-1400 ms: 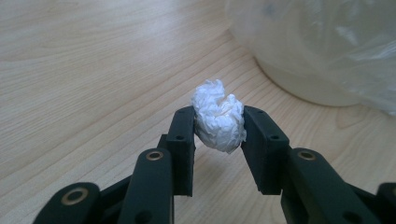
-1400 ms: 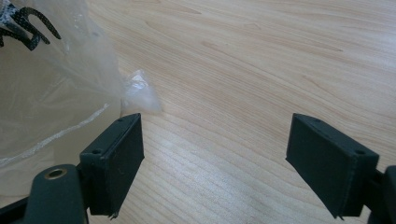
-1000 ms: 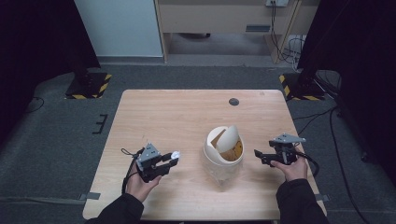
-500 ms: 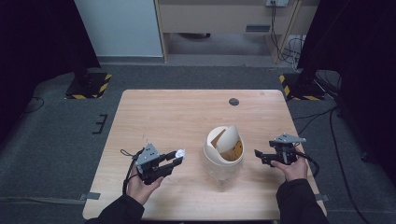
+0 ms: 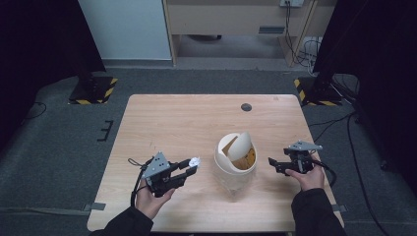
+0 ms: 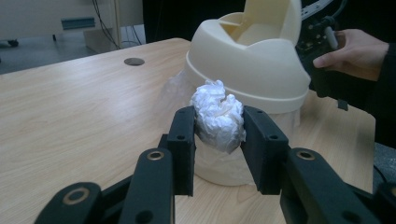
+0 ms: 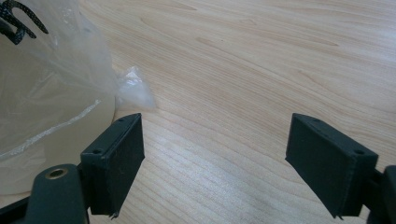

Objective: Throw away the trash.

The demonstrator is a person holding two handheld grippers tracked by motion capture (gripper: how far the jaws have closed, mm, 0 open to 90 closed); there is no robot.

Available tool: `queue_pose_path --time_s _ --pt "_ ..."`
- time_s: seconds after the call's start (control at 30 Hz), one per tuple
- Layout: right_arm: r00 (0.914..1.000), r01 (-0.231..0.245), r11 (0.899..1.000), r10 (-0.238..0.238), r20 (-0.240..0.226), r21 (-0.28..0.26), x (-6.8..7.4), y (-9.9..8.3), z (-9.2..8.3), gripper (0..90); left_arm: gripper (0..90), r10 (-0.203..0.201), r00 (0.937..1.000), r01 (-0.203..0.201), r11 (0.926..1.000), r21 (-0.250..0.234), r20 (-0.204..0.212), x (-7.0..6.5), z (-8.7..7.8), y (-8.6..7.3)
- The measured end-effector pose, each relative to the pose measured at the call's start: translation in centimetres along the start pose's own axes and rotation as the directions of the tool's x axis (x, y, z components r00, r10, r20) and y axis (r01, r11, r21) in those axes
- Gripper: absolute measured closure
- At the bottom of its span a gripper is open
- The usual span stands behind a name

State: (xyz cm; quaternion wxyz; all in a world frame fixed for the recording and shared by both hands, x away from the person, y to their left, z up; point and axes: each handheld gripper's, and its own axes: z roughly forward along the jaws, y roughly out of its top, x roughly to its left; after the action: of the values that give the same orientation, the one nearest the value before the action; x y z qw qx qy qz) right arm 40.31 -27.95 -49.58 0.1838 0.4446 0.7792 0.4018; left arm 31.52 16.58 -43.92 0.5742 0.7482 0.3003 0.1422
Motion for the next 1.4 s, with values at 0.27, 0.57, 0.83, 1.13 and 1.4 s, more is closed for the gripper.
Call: queue_pose_path --time_s 0.27,0.57,0.83,1.13,1.4 --pt "1.0 0.003 1.0 -0.003 0.002 0.004 0.0 0.0 0.0 19.4 65.4 0.031 0.9987 -0.03 0.9993 -0.022 0.041 -1.6 0.1 0.7" --pt "1.0 0.009 1.0 -0.009 0.003 0.009 0.0 0.0 0.0 19.4 65.5 0.06 0.9946 -0.057 0.9976 -0.041 0.085 -4.0 0.8 1.2" --pt "1.0 0.008 1.0 -0.008 0.002 0.014 0.0 0.0 0.1 19.4 65.7 0.081 0.9905 -0.077 0.9962 -0.041 0.111 -5.4 2.0 1.4" --pt "1.0 0.006 1.0 -0.006 0.002 0.014 -0.1 -0.1 0.1 19.4 65.6 0.092 0.9842 -0.086 0.9954 -0.042 0.152 -6.8 3.9 1.9" --pt "1.0 0.004 1.0 -0.004 0.005 0.022 -0.2 -0.2 0.3 19.5 65.6 0.106 0.9793 -0.099 0.9938 -0.052 0.172 -7.9 5.1 2.6"
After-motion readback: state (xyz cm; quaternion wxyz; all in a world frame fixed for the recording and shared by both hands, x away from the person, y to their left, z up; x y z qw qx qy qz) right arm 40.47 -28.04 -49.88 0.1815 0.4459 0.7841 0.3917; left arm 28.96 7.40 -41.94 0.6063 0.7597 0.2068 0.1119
